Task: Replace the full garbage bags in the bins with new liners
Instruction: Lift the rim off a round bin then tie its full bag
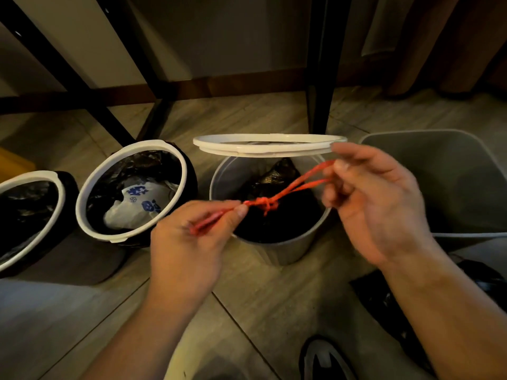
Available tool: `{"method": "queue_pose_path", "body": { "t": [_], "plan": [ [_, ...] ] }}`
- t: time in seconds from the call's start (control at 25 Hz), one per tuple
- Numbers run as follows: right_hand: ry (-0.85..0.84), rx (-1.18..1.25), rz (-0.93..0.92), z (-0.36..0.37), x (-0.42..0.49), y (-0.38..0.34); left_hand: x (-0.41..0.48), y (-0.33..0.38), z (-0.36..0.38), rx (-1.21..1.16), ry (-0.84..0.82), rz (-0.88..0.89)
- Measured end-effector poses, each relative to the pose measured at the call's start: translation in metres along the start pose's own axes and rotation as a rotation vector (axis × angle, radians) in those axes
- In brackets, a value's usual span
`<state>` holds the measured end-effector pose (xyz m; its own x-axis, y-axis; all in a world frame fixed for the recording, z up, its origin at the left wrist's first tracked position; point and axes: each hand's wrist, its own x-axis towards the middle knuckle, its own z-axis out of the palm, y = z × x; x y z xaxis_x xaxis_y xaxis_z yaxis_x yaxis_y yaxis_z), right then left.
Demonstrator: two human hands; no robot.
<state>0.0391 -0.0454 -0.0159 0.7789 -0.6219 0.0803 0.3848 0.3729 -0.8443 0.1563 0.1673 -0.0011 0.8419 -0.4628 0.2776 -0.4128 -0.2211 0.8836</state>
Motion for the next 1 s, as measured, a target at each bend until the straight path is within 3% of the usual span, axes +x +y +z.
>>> {"method": "queue_pose_path", "body": {
  "t": [0.08, 0.2, 0.4, 0.6, 0.72, 0.88, 1.0],
  "plan": [
    [0.243, 0.069, 0.205, -0.021, 0.011, -0.002, 0.006, -0.011, -0.009, -0.014, -0.009, -0.208],
    [0.546, -0.001, 0.376, -0.048, 0.022, 0.004, 0.012, -0.031, -0.023, 0.195, -0.029, -0.315],
    [0.638, 0.187, 0.413, -0.061, 0.026, 0.013, 0.008, -0.044, -0.030, 0.488, -0.027, -0.331],
    [0.597, 0.118, 0.350, -0.063, 0.020, 0.012, 0.009, -0.041, -0.021, 0.565, -0.004, -0.188],
    [0.509, -0.251, 0.333, -0.060, 0.014, 0.021, 0.014, -0.032, 0.002, 0.595, -0.232, -0.080],
    [0.239, -0.874, 0.304, -0.060, 0.005, 0.045, 0.024, -0.022, 0.042, 0.977, -0.511, -0.051],
    [0.139, -1.002, 0.293, -0.068, 0.001, 0.056, 0.037, -0.021, 0.044, 0.894, -0.506, -0.011]
  ]
}}
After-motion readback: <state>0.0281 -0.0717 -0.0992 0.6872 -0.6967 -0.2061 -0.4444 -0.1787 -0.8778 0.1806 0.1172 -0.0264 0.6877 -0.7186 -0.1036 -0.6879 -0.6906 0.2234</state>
